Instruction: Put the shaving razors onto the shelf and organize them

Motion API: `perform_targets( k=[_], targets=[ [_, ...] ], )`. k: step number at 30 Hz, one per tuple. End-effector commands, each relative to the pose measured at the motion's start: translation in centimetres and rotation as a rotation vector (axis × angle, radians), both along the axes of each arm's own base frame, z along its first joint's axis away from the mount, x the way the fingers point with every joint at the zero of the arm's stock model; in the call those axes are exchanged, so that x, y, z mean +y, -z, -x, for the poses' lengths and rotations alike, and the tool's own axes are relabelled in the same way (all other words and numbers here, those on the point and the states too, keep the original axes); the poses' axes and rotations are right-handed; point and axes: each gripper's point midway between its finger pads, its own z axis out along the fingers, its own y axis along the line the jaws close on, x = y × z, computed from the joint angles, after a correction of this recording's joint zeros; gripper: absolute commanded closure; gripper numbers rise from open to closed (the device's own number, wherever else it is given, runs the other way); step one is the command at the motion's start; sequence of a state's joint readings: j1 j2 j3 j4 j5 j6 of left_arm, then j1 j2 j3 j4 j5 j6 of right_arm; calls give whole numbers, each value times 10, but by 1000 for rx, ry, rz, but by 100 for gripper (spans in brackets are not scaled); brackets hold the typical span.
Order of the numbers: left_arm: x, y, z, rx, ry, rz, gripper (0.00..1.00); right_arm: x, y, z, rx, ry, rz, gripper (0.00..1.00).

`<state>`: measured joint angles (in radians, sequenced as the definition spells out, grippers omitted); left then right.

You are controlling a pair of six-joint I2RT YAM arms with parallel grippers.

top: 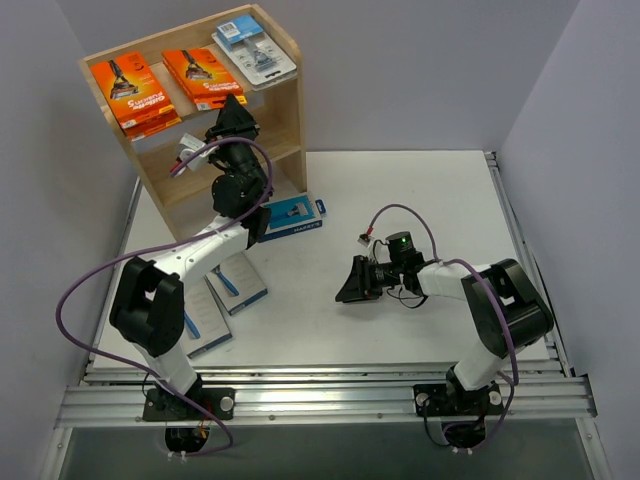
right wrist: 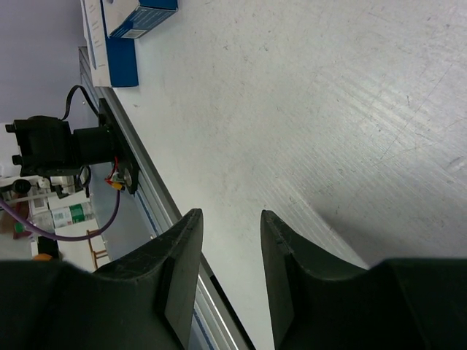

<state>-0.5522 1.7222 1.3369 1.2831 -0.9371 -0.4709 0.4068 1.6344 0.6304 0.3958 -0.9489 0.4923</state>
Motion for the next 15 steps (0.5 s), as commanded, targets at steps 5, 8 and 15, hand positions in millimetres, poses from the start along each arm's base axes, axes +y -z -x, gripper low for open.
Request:
perform_targets(
  k=[5,8,15],
  targets=[
    [18,-26,18,-144,-8,87,46,-2,2,4,-1,-5,12,64],
    [21,-24,19,-136,-15,86,42,-3,2,3,-1,1,16,64],
    [13,-28,18,-99,33,-1,6,-4,-1,0,-12,5,16,61]
  ],
)
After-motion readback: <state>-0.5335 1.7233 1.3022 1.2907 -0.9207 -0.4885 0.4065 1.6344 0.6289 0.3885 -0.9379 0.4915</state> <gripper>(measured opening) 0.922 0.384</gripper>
